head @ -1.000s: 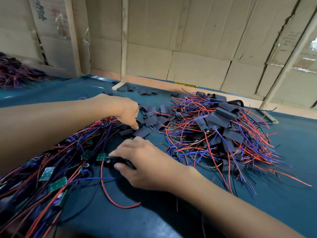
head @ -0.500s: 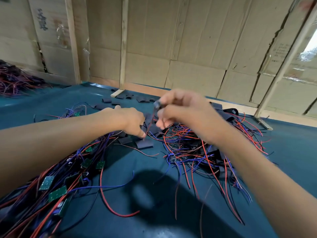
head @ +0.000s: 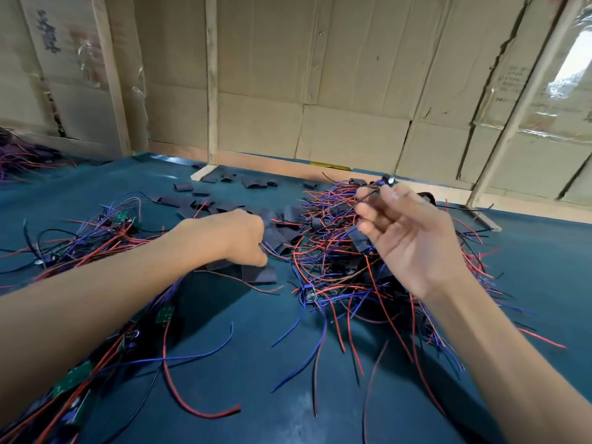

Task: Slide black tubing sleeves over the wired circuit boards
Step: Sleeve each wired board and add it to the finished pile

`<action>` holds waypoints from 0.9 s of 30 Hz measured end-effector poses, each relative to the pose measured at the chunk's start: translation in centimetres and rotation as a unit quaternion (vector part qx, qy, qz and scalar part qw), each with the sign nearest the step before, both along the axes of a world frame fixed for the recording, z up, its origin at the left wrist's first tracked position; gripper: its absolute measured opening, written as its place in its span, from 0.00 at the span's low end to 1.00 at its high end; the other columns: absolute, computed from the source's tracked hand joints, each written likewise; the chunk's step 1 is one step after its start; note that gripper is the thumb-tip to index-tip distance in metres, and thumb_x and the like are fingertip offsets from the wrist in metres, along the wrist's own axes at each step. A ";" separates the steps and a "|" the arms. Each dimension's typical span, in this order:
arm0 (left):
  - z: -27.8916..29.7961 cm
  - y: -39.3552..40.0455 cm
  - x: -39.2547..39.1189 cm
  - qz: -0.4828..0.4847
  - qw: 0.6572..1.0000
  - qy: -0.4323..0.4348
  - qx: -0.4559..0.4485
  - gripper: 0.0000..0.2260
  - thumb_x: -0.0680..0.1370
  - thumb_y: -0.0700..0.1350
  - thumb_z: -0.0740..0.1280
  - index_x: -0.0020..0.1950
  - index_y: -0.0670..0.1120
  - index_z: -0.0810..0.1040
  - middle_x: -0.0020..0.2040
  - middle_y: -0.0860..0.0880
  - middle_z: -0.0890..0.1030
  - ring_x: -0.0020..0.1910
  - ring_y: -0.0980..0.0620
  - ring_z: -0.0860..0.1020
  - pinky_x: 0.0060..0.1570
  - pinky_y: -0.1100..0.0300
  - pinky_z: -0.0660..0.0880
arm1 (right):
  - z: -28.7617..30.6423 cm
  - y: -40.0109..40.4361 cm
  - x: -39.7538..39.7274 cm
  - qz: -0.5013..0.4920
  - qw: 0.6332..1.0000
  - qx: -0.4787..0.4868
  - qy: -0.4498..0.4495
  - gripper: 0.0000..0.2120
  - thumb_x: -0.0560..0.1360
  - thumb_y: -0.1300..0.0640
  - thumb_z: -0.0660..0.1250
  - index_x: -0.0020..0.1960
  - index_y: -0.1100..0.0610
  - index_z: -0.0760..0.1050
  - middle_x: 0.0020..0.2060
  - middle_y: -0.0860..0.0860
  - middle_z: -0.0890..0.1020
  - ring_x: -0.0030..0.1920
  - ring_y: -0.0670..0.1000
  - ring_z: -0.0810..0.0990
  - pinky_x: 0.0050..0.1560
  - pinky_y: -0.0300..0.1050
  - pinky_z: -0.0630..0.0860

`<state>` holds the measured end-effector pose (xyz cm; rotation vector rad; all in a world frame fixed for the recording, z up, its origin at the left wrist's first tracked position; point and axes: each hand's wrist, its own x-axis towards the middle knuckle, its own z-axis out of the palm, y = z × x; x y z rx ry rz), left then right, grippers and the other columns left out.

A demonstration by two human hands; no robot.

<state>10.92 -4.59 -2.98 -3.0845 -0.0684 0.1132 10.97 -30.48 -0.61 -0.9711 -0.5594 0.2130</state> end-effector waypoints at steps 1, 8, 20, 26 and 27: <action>0.0 -0.1 -0.2 -0.002 1.000 -0.022 -0.013 0.14 0.72 0.56 0.68 0.48 0.47 0.81 0.46 0.46 0.82 0.44 0.45 0.80 0.44 0.56 0.78 | -0.2 -0.1 -0.1 0.004 1.000 0.007 0.009 0.03 0.76 0.60 0.67 0.44 0.56 0.75 0.48 0.58 0.85 0.42 0.51 0.84 0.40 0.41 0.80; -1.9 -0.1 -1.3 -0.168 0.924 -0.297 -0.172 0.27 0.73 0.54 0.68 0.72 0.53 0.71 0.49 0.55 0.74 0.51 0.48 0.78 0.59 0.50 0.76 | -1.0 -0.6 -1.3 0.019 0.999 0.012 0.030 0.08 0.75 0.60 0.67 0.40 0.53 0.82 0.44 0.57 0.85 0.36 0.49 0.82 0.40 0.42 0.80; -1.5 -1.6 -3.7 -0.302 0.831 -0.379 -0.272 0.20 0.75 0.45 0.72 0.66 0.45 0.78 0.57 0.52 0.78 0.55 0.55 0.78 0.58 0.58 0.74 | -1.3 -0.4 -1.4 0.060 0.996 0.023 0.059 0.12 0.73 0.58 0.60 0.51 0.61 0.77 0.35 0.54 0.75 0.37 0.54 0.73 0.38 0.46 0.74; -1.3 -1.9 -4.1 -0.318 0.830 -0.371 -0.268 0.20 0.75 0.43 0.74 0.66 0.44 0.78 0.57 0.50 0.78 0.57 0.55 0.78 0.61 0.57 0.73 | -1.1 0.0 -1.6 0.092 0.992 -0.009 0.088 0.11 0.78 0.50 0.63 0.44 0.58 0.72 0.33 0.51 0.65 0.27 0.47 0.60 0.27 0.41 0.58; -1.3 -1.9 -4.1 -0.318 0.827 -0.378 -0.269 0.20 0.75 0.44 0.74 0.66 0.44 0.78 0.57 0.50 0.78 0.57 0.55 0.78 0.61 0.58 0.73 | -1.1 0.0 -1.6 0.081 0.993 -0.020 0.088 0.11 0.79 0.50 0.64 0.44 0.57 0.72 0.32 0.50 0.65 0.26 0.46 0.59 0.26 0.40 0.58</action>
